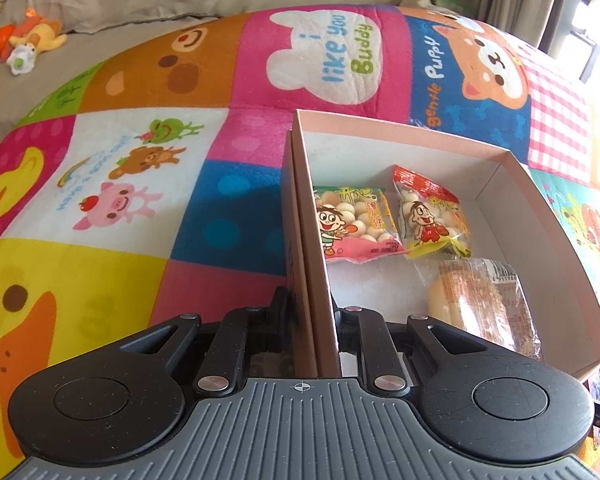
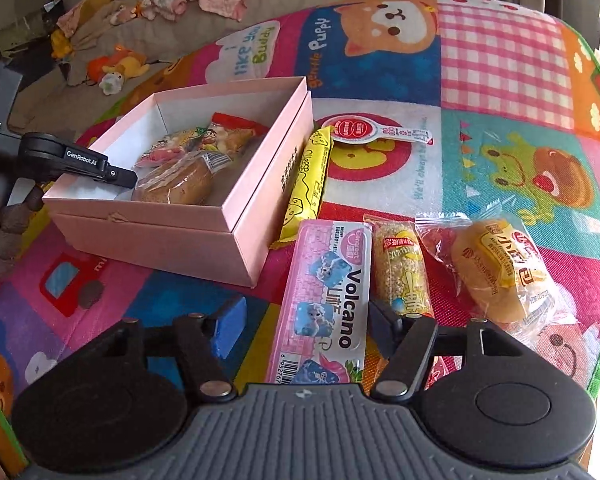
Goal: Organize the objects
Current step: 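Grasp the pink Volcano box with the right tool, then carry the Volcano box over the pink box with the right tool, then lower the Volcano box into the pink box and open the right tool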
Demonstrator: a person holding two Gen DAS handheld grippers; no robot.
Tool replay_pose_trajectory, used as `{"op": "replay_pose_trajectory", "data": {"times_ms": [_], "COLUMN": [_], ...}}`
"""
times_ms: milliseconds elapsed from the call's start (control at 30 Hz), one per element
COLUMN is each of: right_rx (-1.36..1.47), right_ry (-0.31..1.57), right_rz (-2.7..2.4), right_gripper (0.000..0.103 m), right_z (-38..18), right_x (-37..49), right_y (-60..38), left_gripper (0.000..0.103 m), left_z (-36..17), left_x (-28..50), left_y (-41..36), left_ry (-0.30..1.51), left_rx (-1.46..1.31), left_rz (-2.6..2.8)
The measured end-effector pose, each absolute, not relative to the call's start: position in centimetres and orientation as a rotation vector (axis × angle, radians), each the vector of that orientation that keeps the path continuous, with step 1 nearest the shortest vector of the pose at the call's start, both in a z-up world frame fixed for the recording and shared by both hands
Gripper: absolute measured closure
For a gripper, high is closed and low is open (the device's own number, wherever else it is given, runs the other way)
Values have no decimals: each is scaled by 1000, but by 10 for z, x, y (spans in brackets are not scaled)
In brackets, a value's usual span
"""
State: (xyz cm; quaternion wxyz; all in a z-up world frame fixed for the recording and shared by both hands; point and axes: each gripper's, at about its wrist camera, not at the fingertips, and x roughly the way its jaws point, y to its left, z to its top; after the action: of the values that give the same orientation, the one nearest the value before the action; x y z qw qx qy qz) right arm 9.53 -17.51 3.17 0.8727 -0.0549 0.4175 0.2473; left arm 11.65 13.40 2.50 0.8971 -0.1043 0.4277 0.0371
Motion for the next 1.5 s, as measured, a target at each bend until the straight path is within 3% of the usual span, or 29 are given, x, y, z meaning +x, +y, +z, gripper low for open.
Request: {"op": "replay_pose_trajectory", "data": {"times_ms": [67, 167, 800, 1200, 1500], "right_rx": [-126, -90, -43, -126, -179], "right_ry": [873, 910, 908, 658, 715], "right_rz": [508, 524, 612, 582, 499], "right_gripper": [56, 59, 59, 59, 59], "right_z": [31, 35, 94, 172, 134], "right_x": [93, 87, 13, 70, 149], "right_y": [-176, -185, -187, -140, -91], "left_gripper": [85, 85, 85, 84, 83], "left_z": [25, 25, 24, 23, 23], "left_x": [117, 116, 114, 112, 112], "left_y": [134, 134, 136, 142, 142], "left_ry": [886, 882, 875, 867, 865], "left_rx": [-215, -216, -228, -256, -258], "left_rz": [76, 75, 63, 41, 37]}}
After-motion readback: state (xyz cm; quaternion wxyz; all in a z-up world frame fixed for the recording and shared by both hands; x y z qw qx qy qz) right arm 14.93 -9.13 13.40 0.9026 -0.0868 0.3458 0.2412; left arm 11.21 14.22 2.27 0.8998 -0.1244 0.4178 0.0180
